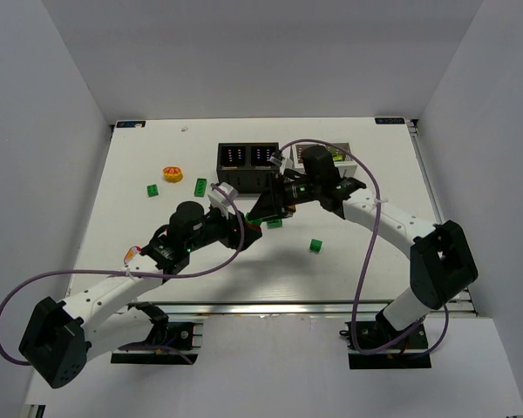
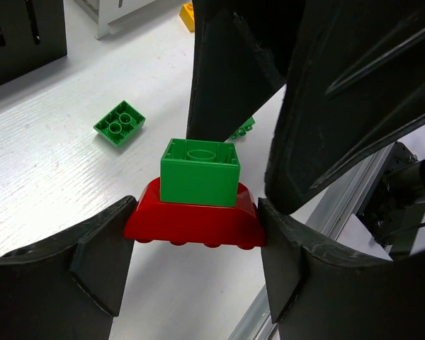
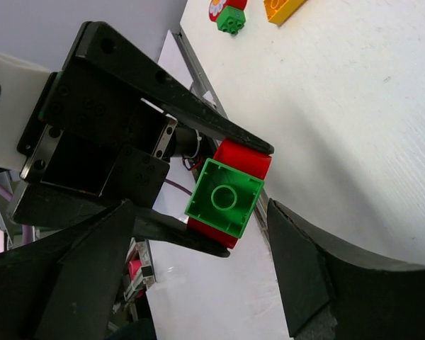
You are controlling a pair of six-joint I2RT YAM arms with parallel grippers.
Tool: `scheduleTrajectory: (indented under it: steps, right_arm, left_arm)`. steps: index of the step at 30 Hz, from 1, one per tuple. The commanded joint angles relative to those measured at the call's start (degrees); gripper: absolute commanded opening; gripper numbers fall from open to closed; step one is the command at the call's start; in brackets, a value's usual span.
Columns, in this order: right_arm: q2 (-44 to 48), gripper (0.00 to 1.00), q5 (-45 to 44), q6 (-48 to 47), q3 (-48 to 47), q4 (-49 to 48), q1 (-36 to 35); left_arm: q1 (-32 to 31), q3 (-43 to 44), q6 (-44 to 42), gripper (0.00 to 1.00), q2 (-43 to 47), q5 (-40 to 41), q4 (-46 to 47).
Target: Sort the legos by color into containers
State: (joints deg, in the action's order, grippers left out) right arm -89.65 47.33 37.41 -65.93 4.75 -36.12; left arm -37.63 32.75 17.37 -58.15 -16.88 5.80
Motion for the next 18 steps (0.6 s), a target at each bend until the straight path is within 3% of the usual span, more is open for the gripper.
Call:
scheduleTrajectory:
  steps: [1, 8, 14, 18]
  right_arm:
    - [-0.9, 0.79, -1.6, -0.7, -3.2, 2.1, -0.8]
    - [-2.2, 0.69, -3.5, -0.8, -3.5, 3.3, -1.1]
    - [-2.2, 0.52, -4.2, -1.5, -3.6, 3.2, -1.5]
    - [-1.6, 0.29, -4.6, -2.4, -3.6, 2.5, -1.6]
  left_arm:
    - [-0.3, 1.4, -0.4, 0.25, 0.1, 0.4, 0.6]
    - [-0.3, 1.0, 0.1, 0.26, 0.6, 0.5, 1.0]
    - [-0.3, 0.2, 1.1, 0.25, 0.8, 0.7, 1.9]
    - [-0.3, 0.3, 0.9, 0.25, 0.6, 0.9, 1.1]
